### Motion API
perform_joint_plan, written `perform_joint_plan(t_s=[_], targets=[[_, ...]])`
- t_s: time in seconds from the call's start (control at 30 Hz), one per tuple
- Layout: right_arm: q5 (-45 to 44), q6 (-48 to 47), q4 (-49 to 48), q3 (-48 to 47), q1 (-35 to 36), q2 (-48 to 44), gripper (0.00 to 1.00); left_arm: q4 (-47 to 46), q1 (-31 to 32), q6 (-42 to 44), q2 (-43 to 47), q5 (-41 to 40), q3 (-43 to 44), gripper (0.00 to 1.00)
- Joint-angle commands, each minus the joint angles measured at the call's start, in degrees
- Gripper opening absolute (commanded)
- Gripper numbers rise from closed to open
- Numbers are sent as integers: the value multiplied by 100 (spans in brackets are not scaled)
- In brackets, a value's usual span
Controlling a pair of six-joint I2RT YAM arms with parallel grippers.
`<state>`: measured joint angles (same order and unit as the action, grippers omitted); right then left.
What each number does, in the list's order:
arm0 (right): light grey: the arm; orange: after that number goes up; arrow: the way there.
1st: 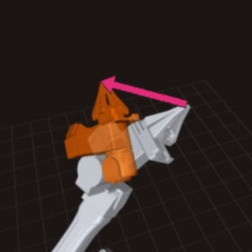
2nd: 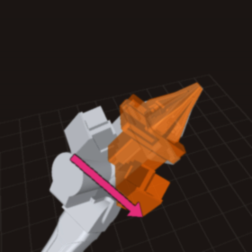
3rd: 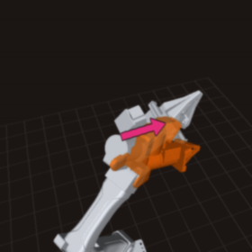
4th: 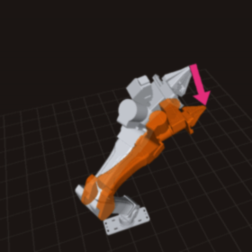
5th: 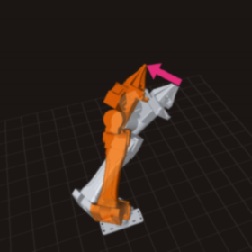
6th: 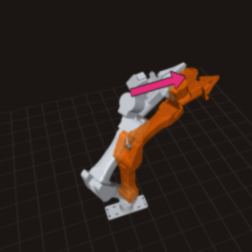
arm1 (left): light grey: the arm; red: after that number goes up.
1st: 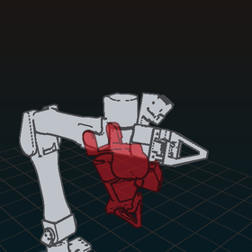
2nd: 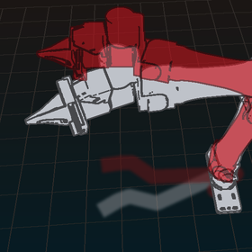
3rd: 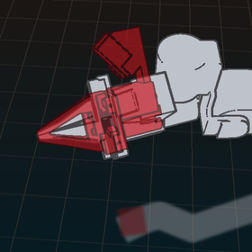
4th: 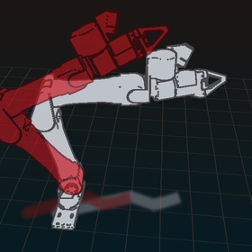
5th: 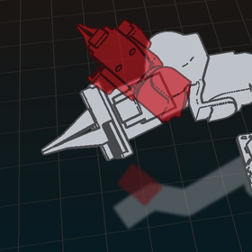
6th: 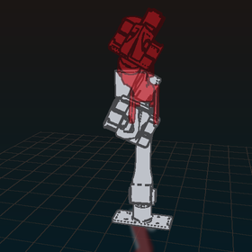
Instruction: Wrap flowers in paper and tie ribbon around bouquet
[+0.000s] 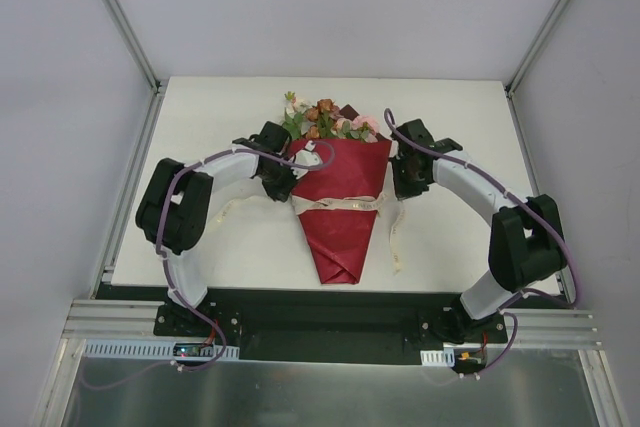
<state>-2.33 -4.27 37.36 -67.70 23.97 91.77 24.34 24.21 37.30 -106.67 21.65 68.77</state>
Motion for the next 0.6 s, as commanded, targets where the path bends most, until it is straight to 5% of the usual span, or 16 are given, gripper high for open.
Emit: perform_joint_plan(t_s=[0.0,0.3,0.43,0.57], targets=[[-66,1146,-449,222,-15,25,1,168,268,-1359,436,-685,-294,0],[-549,2640,-748,653,64,-238,1,123,427,-4621,1316,-2058,-427,0],[-540,3027,-757,645,91,-195,1,194,383,-5617,1351,-2215,-487,0],[-882,3731,-372,521,91,-106,1,378,-134,-7520,1482,-2228,-777,0]])
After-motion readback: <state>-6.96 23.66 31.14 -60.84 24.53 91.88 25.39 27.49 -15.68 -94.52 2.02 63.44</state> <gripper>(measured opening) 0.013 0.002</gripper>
